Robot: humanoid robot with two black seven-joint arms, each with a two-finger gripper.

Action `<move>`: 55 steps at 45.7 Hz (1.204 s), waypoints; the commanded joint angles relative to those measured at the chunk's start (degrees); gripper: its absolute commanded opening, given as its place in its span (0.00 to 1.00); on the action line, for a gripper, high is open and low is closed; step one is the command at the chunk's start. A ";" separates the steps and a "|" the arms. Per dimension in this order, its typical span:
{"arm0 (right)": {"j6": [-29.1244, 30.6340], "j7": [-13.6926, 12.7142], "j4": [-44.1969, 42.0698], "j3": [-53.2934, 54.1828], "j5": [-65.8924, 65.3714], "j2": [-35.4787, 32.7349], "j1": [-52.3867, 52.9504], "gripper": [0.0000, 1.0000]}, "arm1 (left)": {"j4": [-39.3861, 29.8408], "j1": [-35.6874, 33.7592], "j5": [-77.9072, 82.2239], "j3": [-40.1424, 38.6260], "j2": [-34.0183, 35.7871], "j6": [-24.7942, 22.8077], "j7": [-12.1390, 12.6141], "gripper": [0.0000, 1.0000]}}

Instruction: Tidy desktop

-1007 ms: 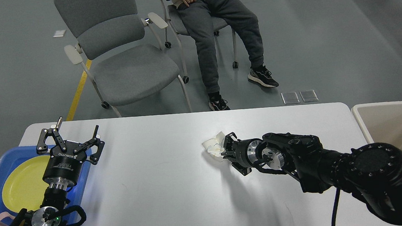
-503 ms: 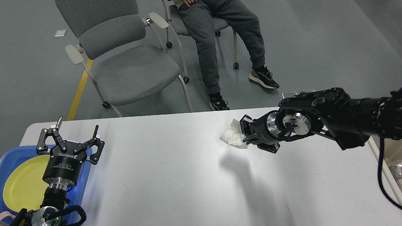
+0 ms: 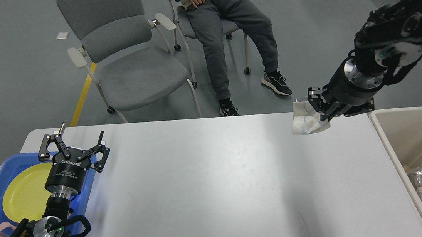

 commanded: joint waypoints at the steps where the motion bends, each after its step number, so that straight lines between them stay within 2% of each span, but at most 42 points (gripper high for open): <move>1: 0.49 0.58 6.77 -2.20 -2.48 -0.80 6.71 0.00 | 0.00 -0.01 0.01 0.00 0.00 0.08 -0.01 0.96; 7: 0.05 2.42 9.59 -3.43 -3.88 -1.33 8.48 0.00 | 0.00 -0.01 0.01 0.00 0.00 -0.01 -0.01 0.96; 15: -1.53 2.78 9.95 -6.50 -4.15 -2.12 8.39 0.00 | 0.00 0.08 0.01 0.00 0.00 -0.01 -0.01 0.96; 25: -4.25 2.60 5.83 -10.90 -6.26 -10.55 2.33 0.00 | 0.00 0.08 0.01 0.00 0.00 -0.01 -0.09 0.96; 32: -4.34 2.25 -4.10 -10.90 -7.84 -20.65 -7.59 0.00 | 0.09 0.08 0.01 0.00 0.00 0.08 -0.09 0.96; 36: -5.04 2.43 -11.65 -9.94 -8.63 -24.09 -15.14 0.00 | 0.09 0.08 0.01 0.00 0.00 0.08 -0.09 0.96; 46: -7.07 2.51 -35.90 6.48 -8.63 -28.66 -45.02 0.00 | 0.00 0.08 0.01 0.00 0.00 0.08 -0.09 0.96; 55: -8.29 2.78 -57.45 20.64 -8.54 -27.00 -67.36 0.00 | 0.09 0.08 0.01 0.00 0.00 0.08 -0.09 0.96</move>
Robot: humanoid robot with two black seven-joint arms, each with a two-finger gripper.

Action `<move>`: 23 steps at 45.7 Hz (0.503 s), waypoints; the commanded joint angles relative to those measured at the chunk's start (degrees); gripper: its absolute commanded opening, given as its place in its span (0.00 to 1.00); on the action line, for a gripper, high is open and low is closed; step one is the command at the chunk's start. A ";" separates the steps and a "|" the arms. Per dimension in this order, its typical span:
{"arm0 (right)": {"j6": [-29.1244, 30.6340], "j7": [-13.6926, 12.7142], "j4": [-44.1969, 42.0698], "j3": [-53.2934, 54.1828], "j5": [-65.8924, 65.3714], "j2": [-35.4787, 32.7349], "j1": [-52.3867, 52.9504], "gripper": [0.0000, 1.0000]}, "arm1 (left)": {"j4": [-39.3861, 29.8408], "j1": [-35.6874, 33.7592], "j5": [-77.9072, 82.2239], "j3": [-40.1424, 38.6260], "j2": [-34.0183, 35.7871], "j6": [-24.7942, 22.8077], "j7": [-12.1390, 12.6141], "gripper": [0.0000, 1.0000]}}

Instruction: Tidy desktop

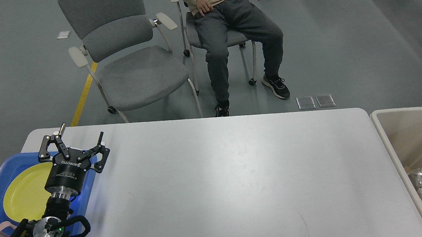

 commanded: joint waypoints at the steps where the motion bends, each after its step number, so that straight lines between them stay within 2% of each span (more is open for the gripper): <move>1: -1.59 0.10 -11.51 7.90 0.08 2.22 -11.96 0.00 | 0.00 -0.01 0.00 0.00 0.00 -0.01 0.00 0.96; 13: -16.35 -0.60 -20.30 10.90 0.87 11.27 -26.02 0.00 | -0.09 -0.01 0.00 0.00 0.00 -0.01 0.00 0.96; 23: -18.55 -0.69 -26.20 15.12 0.87 16.63 -32.80 0.00 | -0.09 -0.01 0.00 0.00 0.00 -0.01 0.00 0.96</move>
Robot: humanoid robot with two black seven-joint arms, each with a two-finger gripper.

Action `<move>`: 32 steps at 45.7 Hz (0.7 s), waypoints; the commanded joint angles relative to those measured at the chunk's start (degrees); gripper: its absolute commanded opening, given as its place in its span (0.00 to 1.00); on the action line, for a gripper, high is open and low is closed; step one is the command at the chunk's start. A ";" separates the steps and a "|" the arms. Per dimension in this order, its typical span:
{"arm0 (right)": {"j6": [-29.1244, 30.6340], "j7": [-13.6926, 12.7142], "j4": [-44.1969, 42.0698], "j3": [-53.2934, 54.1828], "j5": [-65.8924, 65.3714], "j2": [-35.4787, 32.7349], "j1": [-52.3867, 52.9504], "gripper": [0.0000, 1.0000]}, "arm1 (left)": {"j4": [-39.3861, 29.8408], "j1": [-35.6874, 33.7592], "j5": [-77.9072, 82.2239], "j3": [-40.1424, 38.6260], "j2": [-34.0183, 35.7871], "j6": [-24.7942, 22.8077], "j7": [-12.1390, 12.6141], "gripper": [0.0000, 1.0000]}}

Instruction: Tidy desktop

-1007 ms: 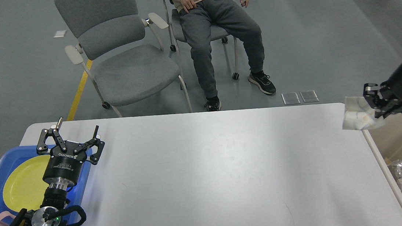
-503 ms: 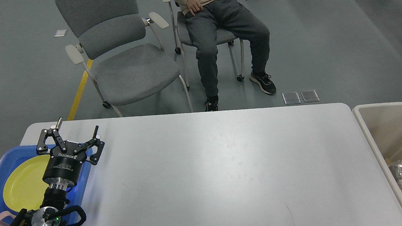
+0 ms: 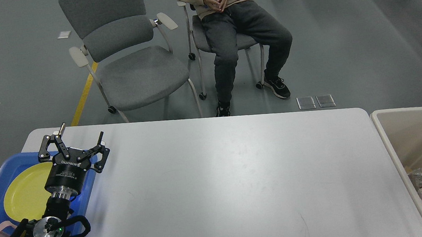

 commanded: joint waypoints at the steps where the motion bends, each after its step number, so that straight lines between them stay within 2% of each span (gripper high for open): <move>1: -0.81 -0.02 -2.01 1.98 0.01 2.28 -3.46 0.00 | 0.08 0.01 0.00 0.00 0.00 0.00 0.00 0.96; 12: -2.22 -0.02 -1.92 2.42 0.01 3.60 -4.34 0.00 | -0.01 0.01 0.00 0.00 0.00 0.00 0.00 0.96; 13: -2.31 -0.02 -1.92 2.33 0.01 3.60 -4.34 0.03 | -0.01 -0.08 0.00 0.00 0.00 0.00 0.00 0.96; 16: -3.18 0.07 -2.01 2.42 0.01 3.60 -4.43 0.53 | 0.08 -0.08 0.00 0.00 0.00 -0.09 0.09 0.96; 17: -3.97 0.16 -2.01 2.42 0.01 3.60 -4.43 0.66 | -0.01 -0.08 0.00 0.00 0.00 0.00 0.00 0.96; 19: -5.99 0.16 -1.92 2.42 0.01 3.60 -4.43 0.85 | -0.01 0.01 0.00 0.00 0.00 0.00 0.00 0.96; 21: -7.31 0.16 -1.83 2.42 0.01 3.60 -4.51 0.97 | -0.01 -0.08 0.00 0.00 0.00 0.00 0.00 0.96; 22: -7.67 0.16 -1.83 2.42 0.01 3.69 -4.51 1.00 | -0.01 0.01 0.00 0.00 0.00 0.00 0.00 0.96; 32: -8.02 0.25 -1.57 2.51 0.01 3.25 -4.51 1.00 | -0.01 0.01 0.00 0.00 0.00 -0.09 0.00 0.96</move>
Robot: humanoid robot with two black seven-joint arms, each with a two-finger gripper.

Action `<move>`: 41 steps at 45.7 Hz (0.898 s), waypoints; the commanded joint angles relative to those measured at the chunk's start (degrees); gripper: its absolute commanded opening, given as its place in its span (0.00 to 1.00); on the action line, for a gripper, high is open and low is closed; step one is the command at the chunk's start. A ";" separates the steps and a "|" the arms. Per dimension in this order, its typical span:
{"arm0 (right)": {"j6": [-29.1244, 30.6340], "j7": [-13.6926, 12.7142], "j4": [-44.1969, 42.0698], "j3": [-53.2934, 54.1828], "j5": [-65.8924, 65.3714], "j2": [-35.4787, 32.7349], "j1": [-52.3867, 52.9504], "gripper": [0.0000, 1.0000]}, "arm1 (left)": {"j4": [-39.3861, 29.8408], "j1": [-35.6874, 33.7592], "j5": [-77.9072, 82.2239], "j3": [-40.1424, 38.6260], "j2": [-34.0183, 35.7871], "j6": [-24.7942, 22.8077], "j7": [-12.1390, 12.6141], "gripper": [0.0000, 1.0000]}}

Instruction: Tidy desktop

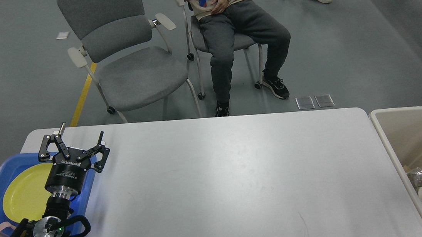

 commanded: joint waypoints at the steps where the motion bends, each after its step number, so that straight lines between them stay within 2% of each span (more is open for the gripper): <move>1: -0.08 0.18 0.28 0.05 0.00 -0.42 0.07 1.00 | -0.01 -0.05 0.00 0.00 0.00 0.04 0.00 0.96; 8: -0.08 0.44 0.36 2.33 0.00 -1.47 0.51 1.00 | -0.01 -0.05 0.00 0.00 0.00 0.04 0.00 0.96; 19: -0.26 0.62 0.19 15.42 0.00 -3.76 2.18 1.00 | -0.01 0.04 0.00 0.00 0.00 0.04 0.08 0.96; 28: -0.17 0.62 1.07 36.42 -0.09 -5.08 5.34 1.00 | 0.07 0.04 0.00 0.00 0.00 -0.04 0.08 0.96; 34: -0.08 0.70 5.89 49.25 -0.09 -6.65 7.80 1.00 | -0.01 -0.05 0.00 0.00 0.00 -0.04 0.08 0.96; 36: -0.08 1.14 8.52 54.08 -0.09 -7.88 7.98 1.00 | -0.01 -0.05 0.00 0.00 0.00 0.04 0.08 0.96; 41: 0.01 4.30 14.59 67.70 -0.09 -10.35 7.89 1.00 | -0.01 0.04 0.00 0.00 0.00 0.04 0.00 0.96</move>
